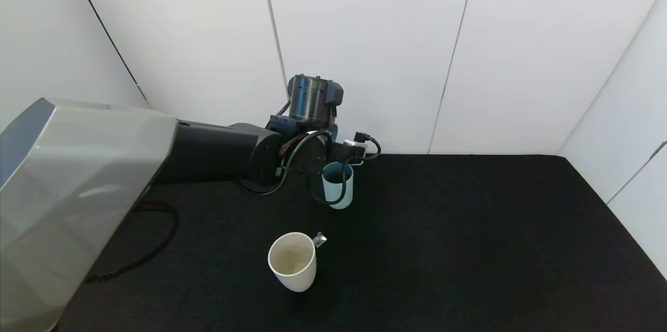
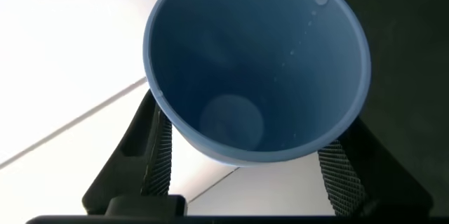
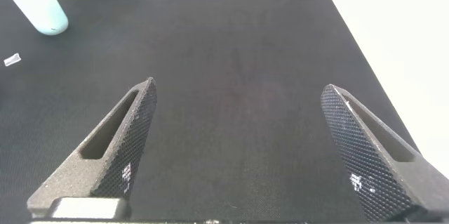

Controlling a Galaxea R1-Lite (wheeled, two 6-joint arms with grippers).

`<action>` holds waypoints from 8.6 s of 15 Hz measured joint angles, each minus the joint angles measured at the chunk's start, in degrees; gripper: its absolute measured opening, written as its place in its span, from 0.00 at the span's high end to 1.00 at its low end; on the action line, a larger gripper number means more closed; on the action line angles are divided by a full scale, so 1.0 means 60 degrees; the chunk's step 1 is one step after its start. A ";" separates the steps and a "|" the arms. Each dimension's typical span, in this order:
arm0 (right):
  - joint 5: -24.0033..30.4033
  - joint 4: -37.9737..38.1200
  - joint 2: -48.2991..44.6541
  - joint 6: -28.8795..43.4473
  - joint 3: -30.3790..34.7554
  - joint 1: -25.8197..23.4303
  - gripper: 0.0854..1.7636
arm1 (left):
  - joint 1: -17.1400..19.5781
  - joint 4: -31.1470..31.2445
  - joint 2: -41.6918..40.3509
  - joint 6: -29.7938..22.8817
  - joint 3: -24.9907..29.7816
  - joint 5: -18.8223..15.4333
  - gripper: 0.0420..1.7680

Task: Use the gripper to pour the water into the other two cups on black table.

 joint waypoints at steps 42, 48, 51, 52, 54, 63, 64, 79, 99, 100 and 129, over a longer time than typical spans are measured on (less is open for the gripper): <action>-0.0004 0.0004 0.0000 0.0000 0.0000 0.0000 0.03 | 0.3938 -0.6372 -0.0729 -1.6004 0.6951 -0.6508 0.33; 0.0000 0.0004 0.0000 0.0000 0.0000 0.0000 0.03 | 0.3956 -0.6386 -0.0215 -1.6023 0.6778 -0.6500 0.33; -0.0006 0.0000 0.0000 0.0000 0.0000 0.0000 0.03 | 0.3960 -0.6404 -0.0110 -1.6027 0.6741 -0.6496 0.33; 0.0000 0.0000 0.0000 0.0000 0.0000 0.0000 0.03 | 0.3960 -0.6404 -0.0083 -1.6031 0.6735 -0.6496 0.33; -0.0004 0.0004 0.0000 0.0000 0.0000 0.0000 0.03 | 0.3956 -0.6414 -0.0004 -1.6023 0.6717 -0.6489 0.33; 0.0000 0.0000 0.0000 0.0000 0.0000 0.0000 0.03 | 0.3970 -0.6422 0.0179 -1.5947 0.6727 -0.6473 0.27; 0.0000 0.0000 0.0000 0.0000 0.0000 0.0000 0.03 | 0.3970 -0.6422 0.0183 -1.5943 0.6735 -0.6477 0.24; -0.0004 0.0004 0.0000 0.0000 0.0000 0.0000 0.03 | 0.3996 -0.6240 -0.1148 -1.5907 0.7227 -0.6491 0.06; -0.0004 0.0000 0.0000 0.0000 0.0000 0.0000 0.03 | 0.3984 -0.4478 -0.9482 -1.5470 1.2276 -0.6130 0.03; -0.0004 0.0000 0.0000 0.0000 0.0000 0.0000 0.03 | 0.3897 -0.4460 -0.9883 -1.5506 1.2607 -0.5969 0.03; 0.0000 0.0000 0.0000 0.0000 0.0000 0.0000 0.03 | 0.5512 0.0557 -1.9363 -1.5557 1.5001 -0.7032 0.03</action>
